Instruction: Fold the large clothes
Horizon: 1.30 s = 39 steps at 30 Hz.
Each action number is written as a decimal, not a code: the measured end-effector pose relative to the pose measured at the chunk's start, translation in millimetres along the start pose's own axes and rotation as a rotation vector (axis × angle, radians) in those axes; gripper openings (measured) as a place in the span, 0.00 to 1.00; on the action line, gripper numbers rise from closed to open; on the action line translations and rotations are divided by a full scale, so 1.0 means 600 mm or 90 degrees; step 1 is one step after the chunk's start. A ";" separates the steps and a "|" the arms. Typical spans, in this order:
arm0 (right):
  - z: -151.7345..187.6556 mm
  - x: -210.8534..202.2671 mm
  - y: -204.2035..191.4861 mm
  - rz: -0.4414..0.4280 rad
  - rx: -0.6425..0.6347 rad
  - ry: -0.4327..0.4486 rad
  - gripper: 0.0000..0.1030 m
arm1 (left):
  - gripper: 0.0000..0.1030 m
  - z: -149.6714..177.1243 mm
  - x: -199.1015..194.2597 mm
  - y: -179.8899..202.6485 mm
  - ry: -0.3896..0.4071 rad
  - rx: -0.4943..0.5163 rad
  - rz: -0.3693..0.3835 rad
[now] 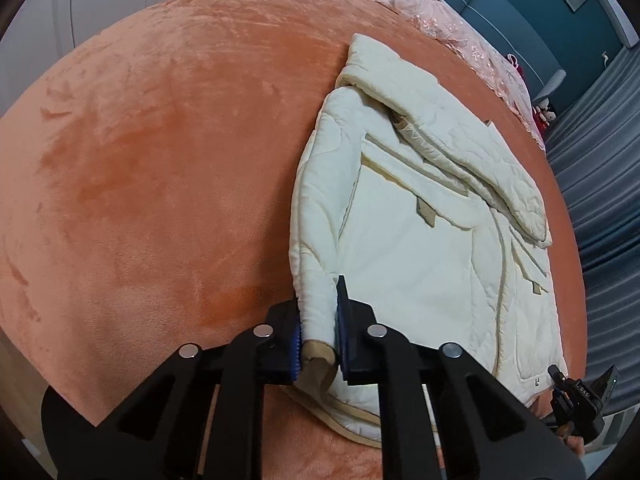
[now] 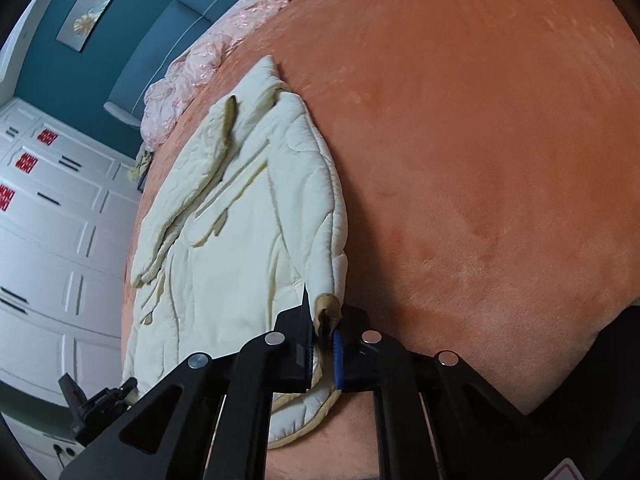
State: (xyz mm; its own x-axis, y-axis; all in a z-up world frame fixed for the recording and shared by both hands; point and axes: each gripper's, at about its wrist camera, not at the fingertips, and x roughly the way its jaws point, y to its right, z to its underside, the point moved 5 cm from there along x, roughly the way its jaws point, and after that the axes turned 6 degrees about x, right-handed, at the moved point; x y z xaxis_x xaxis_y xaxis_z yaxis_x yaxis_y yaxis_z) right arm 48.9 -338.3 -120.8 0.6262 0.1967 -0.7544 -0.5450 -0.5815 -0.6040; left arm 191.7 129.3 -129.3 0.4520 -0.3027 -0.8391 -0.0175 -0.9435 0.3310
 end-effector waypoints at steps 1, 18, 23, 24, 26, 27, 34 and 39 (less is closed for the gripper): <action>0.001 -0.011 -0.011 0.000 -0.023 0.002 0.06 | 0.07 0.000 -0.015 0.000 0.008 0.004 -0.002; 0.186 -0.264 -0.003 0.094 -0.321 -0.218 0.04 | 0.05 0.215 -0.281 -0.004 -0.090 0.203 -0.010; 0.208 -0.326 -0.017 0.079 -0.325 -0.216 0.04 | 0.05 0.236 -0.360 0.001 -0.059 0.182 0.001; 0.194 -0.332 -0.028 0.071 -0.325 -0.191 0.04 | 0.05 0.227 -0.368 0.006 -0.041 0.177 0.006; 0.153 -0.339 -0.054 0.050 -0.321 -0.128 0.04 | 0.05 0.189 -0.380 0.021 0.009 0.170 0.017; 0.127 -0.341 -0.067 0.039 -0.317 -0.095 0.04 | 0.05 0.164 -0.380 0.030 0.035 0.174 0.019; -0.031 -0.273 -0.155 0.014 -0.304 0.068 0.04 | 0.06 -0.001 -0.335 0.073 0.169 0.158 -0.002; -0.101 -0.184 -0.201 0.023 -0.287 0.148 0.04 | 0.06 -0.094 -0.242 0.080 0.186 0.141 -0.064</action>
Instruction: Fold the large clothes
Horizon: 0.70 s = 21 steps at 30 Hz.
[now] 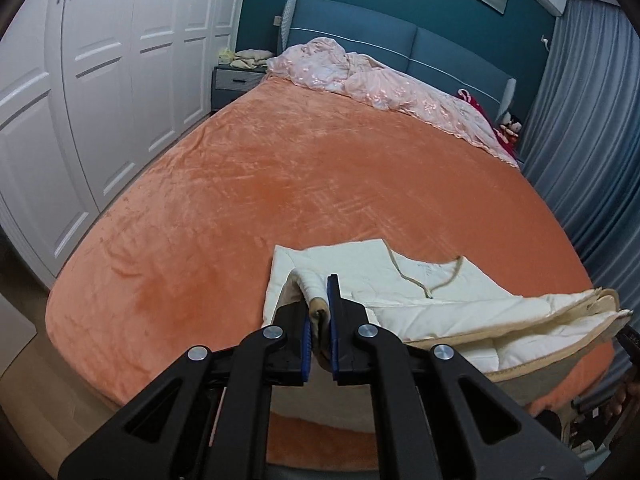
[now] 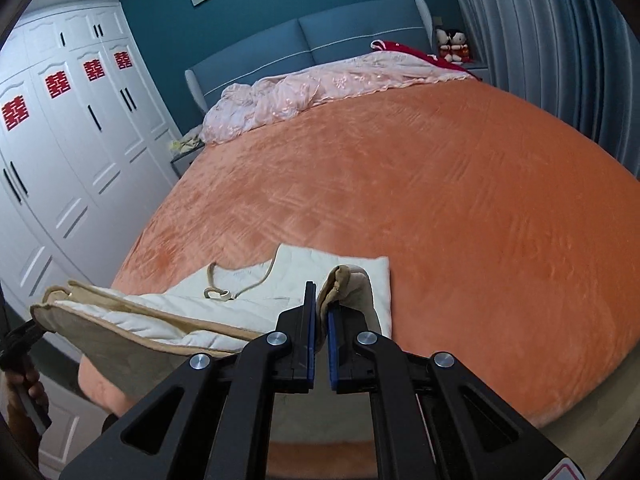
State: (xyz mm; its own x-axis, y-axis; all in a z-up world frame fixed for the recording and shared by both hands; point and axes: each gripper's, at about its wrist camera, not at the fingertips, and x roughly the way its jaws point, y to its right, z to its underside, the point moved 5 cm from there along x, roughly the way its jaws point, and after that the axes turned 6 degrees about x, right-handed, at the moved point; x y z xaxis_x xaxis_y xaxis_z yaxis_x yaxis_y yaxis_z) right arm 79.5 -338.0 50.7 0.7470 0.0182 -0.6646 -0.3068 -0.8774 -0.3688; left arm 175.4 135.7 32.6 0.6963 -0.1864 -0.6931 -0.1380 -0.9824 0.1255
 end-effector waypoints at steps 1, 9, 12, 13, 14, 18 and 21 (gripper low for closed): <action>-0.007 0.023 -0.004 0.009 0.002 0.007 0.04 | 0.06 -0.008 0.024 0.000 -0.006 0.000 -0.010; -0.035 0.160 0.006 0.030 0.063 0.013 0.05 | 0.09 -0.028 0.189 -0.011 -0.069 -0.017 -0.073; -0.034 0.193 0.015 0.023 0.088 0.007 0.09 | 0.11 -0.018 0.241 -0.016 -0.109 -0.035 -0.080; -0.033 0.198 0.020 0.017 0.103 0.008 0.11 | 0.12 -0.014 0.255 -0.017 -0.122 -0.040 -0.076; -0.033 0.202 0.024 0.013 0.118 0.009 0.15 | 0.14 -0.012 0.265 -0.017 -0.129 -0.045 -0.074; -0.047 0.181 0.043 -0.007 0.172 0.069 0.43 | 0.25 -0.017 0.265 -0.023 -0.114 -0.071 -0.032; -0.051 0.162 0.055 -0.012 0.180 0.102 0.55 | 0.76 -0.037 0.215 -0.047 -0.029 -0.099 -0.072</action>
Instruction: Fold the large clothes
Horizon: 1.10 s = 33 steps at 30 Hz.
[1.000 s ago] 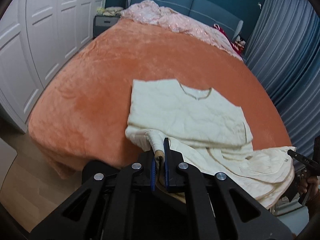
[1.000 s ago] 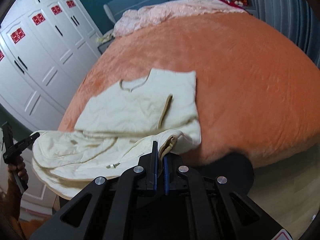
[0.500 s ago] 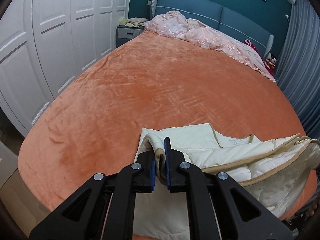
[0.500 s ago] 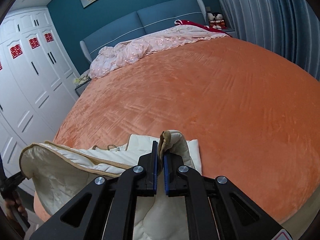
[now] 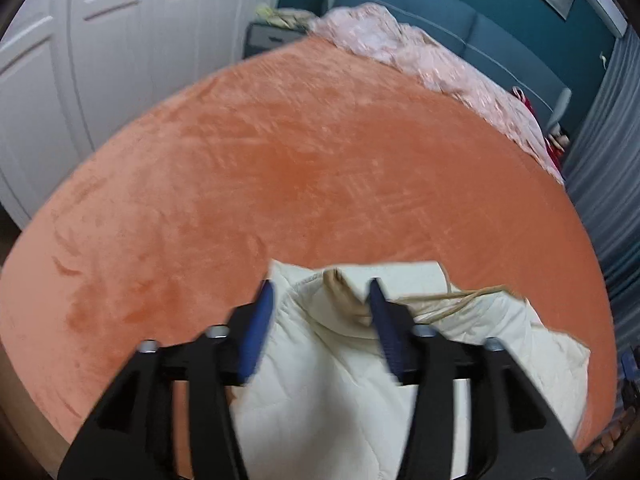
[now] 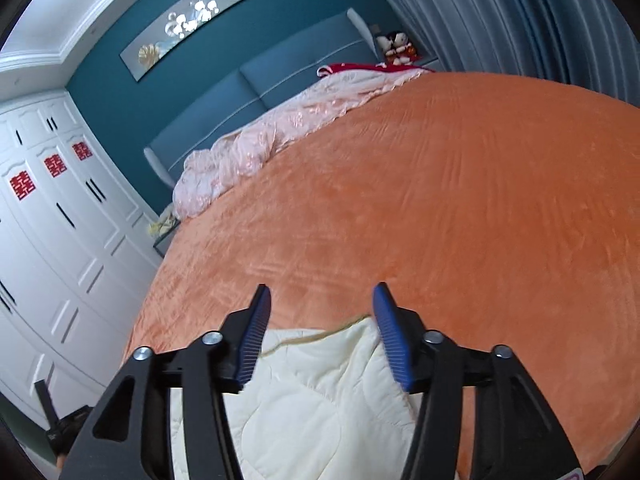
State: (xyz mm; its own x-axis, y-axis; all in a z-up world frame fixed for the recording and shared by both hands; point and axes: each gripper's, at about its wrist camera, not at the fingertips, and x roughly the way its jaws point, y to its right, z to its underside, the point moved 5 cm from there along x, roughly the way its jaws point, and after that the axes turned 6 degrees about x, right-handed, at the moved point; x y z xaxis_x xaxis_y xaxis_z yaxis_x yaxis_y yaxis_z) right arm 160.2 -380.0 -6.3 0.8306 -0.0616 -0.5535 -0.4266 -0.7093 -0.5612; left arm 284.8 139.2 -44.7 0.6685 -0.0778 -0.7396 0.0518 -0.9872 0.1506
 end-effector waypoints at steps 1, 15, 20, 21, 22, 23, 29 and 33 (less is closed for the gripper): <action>0.000 0.004 0.003 0.004 -0.009 -0.010 0.55 | 0.84 -0.009 -0.019 -0.009 0.044 -0.007 -0.012; 0.069 0.121 0.026 0.075 -0.078 -0.167 0.45 | 0.48 0.036 0.124 0.027 -0.163 0.026 0.092; 0.052 0.124 -0.001 0.053 -0.096 -0.154 0.09 | 0.13 0.007 0.108 0.044 -0.116 0.037 0.086; 0.043 0.119 -0.009 0.044 -0.097 -0.137 0.08 | 0.12 -0.003 0.101 0.048 -0.098 0.040 0.085; 0.034 0.113 -0.017 0.038 -0.097 -0.118 0.08 | 0.12 -0.013 0.095 0.050 -0.082 0.042 0.082; 0.025 0.109 -0.023 0.033 -0.094 -0.101 0.08 | 0.11 -0.024 0.091 0.051 -0.069 0.042 0.079; 0.013 0.150 -0.013 0.067 -0.072 -0.091 0.08 | 0.11 -0.046 0.130 0.064 -0.076 0.038 0.036; 0.040 0.194 0.017 0.108 -0.066 -0.123 0.08 | 0.12 -0.014 0.189 0.065 -0.124 0.054 -0.009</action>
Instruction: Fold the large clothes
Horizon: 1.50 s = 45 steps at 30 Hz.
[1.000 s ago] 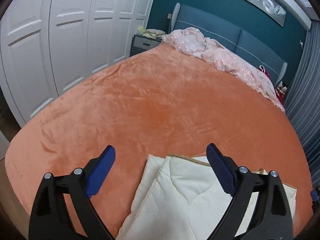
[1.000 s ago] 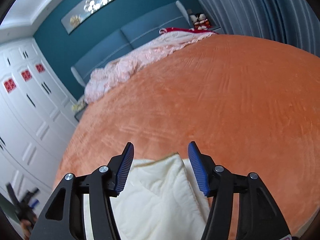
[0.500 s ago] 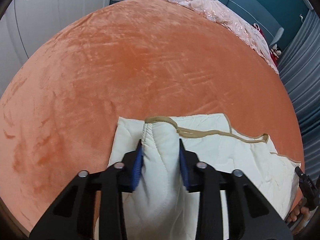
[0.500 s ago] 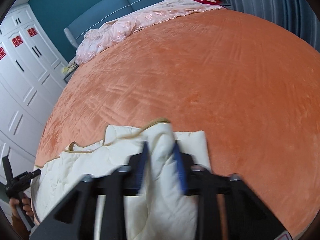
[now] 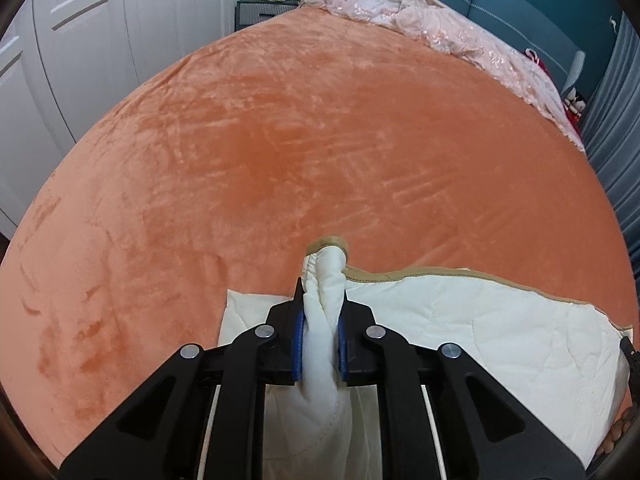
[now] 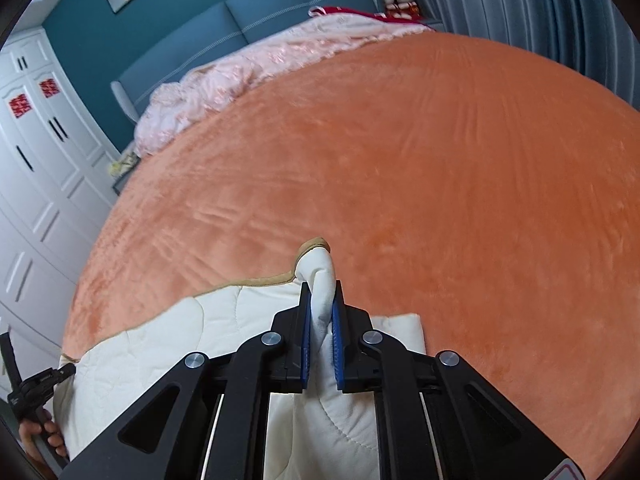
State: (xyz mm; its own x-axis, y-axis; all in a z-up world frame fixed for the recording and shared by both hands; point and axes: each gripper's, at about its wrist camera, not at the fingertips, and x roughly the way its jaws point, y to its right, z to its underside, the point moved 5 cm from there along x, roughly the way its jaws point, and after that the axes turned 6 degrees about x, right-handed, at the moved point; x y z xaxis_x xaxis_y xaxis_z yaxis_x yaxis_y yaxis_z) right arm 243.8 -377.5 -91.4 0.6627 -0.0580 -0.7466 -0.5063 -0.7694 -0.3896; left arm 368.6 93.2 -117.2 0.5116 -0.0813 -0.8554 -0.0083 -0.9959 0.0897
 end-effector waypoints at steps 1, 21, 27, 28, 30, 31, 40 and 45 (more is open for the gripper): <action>0.007 0.010 0.006 0.010 -0.002 -0.005 0.08 | 0.12 0.007 0.012 -0.001 -0.005 0.001 -0.005; 0.065 0.090 0.041 0.012 0.018 -0.017 0.07 | 0.21 0.049 0.082 -0.001 0.054 0.019 -0.040; 0.050 0.072 0.050 0.007 0.048 -0.007 0.11 | 0.41 0.043 0.059 -0.017 0.050 -0.009 -0.059; 0.040 0.054 0.057 0.028 0.061 0.018 0.17 | 0.48 0.039 0.044 -0.031 0.055 -0.030 -0.070; 0.018 -0.007 0.064 0.070 0.083 0.107 0.34 | 0.82 0.030 -0.003 -0.068 0.086 -0.081 -0.099; 0.008 -0.038 0.063 0.089 0.085 0.147 0.34 | 0.84 0.026 -0.023 -0.082 0.099 -0.094 -0.121; 0.076 -0.024 -0.172 -0.124 -0.095 -0.028 0.33 | 0.80 -0.024 -0.128 0.069 0.126 0.008 0.012; 0.156 0.036 -0.262 -0.156 -0.195 -0.138 0.10 | 0.64 0.050 -0.054 0.201 0.034 0.152 0.059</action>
State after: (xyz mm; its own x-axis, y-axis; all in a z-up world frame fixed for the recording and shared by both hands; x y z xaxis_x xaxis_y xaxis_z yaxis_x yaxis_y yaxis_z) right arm 285.9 -198.4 -96.8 0.5950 0.2584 -0.7610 -0.1406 -0.8988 -0.4152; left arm 325.6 -25.6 -94.0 0.5440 -0.1760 -0.8204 -0.2556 -0.9660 0.0378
